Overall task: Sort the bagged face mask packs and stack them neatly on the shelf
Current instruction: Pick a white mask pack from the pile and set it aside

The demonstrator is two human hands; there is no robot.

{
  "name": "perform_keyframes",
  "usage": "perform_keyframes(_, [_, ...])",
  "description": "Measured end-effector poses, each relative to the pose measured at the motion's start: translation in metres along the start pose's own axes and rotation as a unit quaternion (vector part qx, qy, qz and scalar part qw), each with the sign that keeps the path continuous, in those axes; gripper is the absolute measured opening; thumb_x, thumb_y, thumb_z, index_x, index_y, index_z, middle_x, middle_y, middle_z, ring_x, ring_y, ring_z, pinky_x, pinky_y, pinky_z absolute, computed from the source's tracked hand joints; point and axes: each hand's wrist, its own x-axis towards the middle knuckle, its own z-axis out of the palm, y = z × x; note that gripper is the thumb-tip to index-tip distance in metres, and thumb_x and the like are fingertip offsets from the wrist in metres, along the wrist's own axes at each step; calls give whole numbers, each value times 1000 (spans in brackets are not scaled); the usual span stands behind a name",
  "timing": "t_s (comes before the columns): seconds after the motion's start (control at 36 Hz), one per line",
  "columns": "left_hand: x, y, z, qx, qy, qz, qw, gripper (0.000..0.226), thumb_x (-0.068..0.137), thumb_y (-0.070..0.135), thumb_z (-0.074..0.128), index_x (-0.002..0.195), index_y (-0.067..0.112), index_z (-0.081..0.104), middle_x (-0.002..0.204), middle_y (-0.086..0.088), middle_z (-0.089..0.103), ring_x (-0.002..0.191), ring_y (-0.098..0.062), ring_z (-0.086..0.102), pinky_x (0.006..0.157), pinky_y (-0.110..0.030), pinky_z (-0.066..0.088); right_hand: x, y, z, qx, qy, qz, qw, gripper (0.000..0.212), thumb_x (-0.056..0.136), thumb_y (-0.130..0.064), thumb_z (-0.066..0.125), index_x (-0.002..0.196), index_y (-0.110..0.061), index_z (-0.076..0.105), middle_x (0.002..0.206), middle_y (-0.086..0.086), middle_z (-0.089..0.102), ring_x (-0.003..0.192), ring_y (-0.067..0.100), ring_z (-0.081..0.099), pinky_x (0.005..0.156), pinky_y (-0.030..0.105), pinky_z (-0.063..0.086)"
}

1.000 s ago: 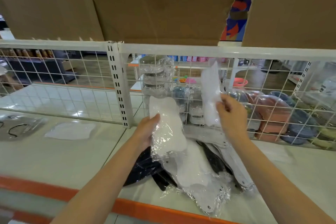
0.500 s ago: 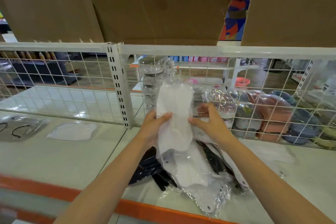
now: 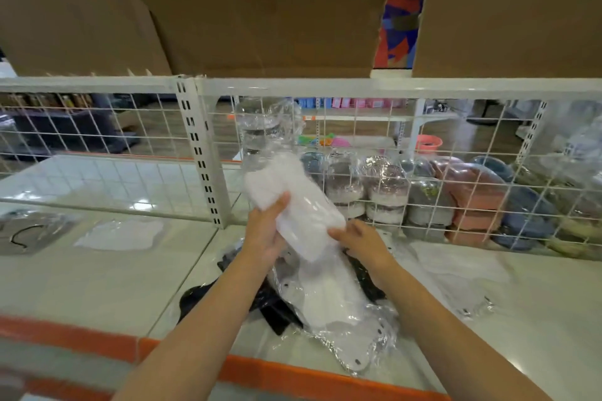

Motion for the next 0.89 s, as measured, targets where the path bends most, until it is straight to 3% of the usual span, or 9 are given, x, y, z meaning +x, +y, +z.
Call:
perform_keyframes(0.06, [3, 3, -3, -76, -19, -11, 997, 53, 82, 8, 62, 132, -1, 47, 130, -19, 56, 120, -36, 53, 105, -57, 37, -2, 6, -4, 156, -28, 52, 986, 24, 83, -22, 70, 99, -7, 58, 91, 10, 58, 83, 23, 52, 80, 47, 48])
perform_keyframes(0.19, [-8, -5, -2, -72, -27, 6, 997, 34, 89, 1, 53, 123, 2, 53, 125, -17, 59, 115, -32, 57, 96, -50, 47, -5, 2, -1, 267, -28, 33, 963, 17, 86, 4, 60, 81, -10, 52, 78, 6, 59, 72, 17, 58, 65, 24, 50])
perform_keyframes(0.28, [-10, 0, -13, -28, 39, 79, 996, 27, 83, -7, 59, 103, 11, 61, 108, -9, 66, 102, -25, 63, 88, -42, 53, -1, 0, -8, 209, 19, -17, 977, 11, 85, 5, 60, 88, -5, 59, 90, 7, 64, 82, 22, 63, 66, 25, 55])
perform_keyframes(0.39, [-16, 3, -52, 193, 93, 142, 966, 35, 78, -6, 67, 104, 15, 58, 100, -7, 63, 90, -16, 63, 83, -29, 54, 1, 11, -26, 93, 32, -53, 994, 13, 85, 2, 62, 85, -11, 59, 93, 13, 57, 88, 24, 58, 81, 39, 52])
perform_keyframes(0.47, [-21, -18, -75, 391, 78, 135, 907, 50, 74, -3, 74, 118, 8, 52, 96, -11, 60, 83, -16, 59, 71, -20, 53, 2, 28, -29, -29, 46, -14, 998, 22, 85, -3, 64, 78, -21, 53, 85, -1, 58, 83, 17, 56, 75, 26, 47])
perform_keyframes(0.56, [-25, -38, -81, 539, 74, 131, 829, 50, 79, 4, 72, 122, 8, 46, 103, -10, 57, 85, -18, 56, 67, -13, 46, 3, 37, -24, -69, 58, 19, 996, 8, 88, -7, 61, 89, -15, 58, 94, 2, 61, 92, 19, 55, 82, 28, 42])
perform_keyframes(0.67, [-28, -43, -73, 575, 75, 138, 803, 34, 87, 3, 61, 118, 7, 48, 106, -9, 59, 97, -25, 61, 83, -33, 51, 4, 32, -16, -151, 39, 6, 988, 25, 93, -12, 53, 116, -5, 54, 105, 5, 56, 93, 19, 49, 77, 25, 34])
perform_keyframes(0.78, [-26, -28, -65, 578, 79, 151, 798, 26, 89, 7, 59, 113, 8, 50, 96, 1, 56, 79, -11, 54, 61, -11, 42, 5, 17, -12, -202, 12, -12, 979, 32, 95, -13, 49, 126, -7, 47, 109, 6, 54, 94, 18, 47, 75, 26, 33])
perform_keyframes(0.89, [-13, -1, -78, 540, 121, 153, 819, 42, 80, 5, 68, 115, 12, 44, 93, -1, 50, 87, -17, 49, 66, -19, 40, 9, -3, 0, -229, -47, -22, 972, 11, 93, -11, 53, 86, -19, 50, 85, 1, 56, 80, 17, 51, 70, 26, 40])
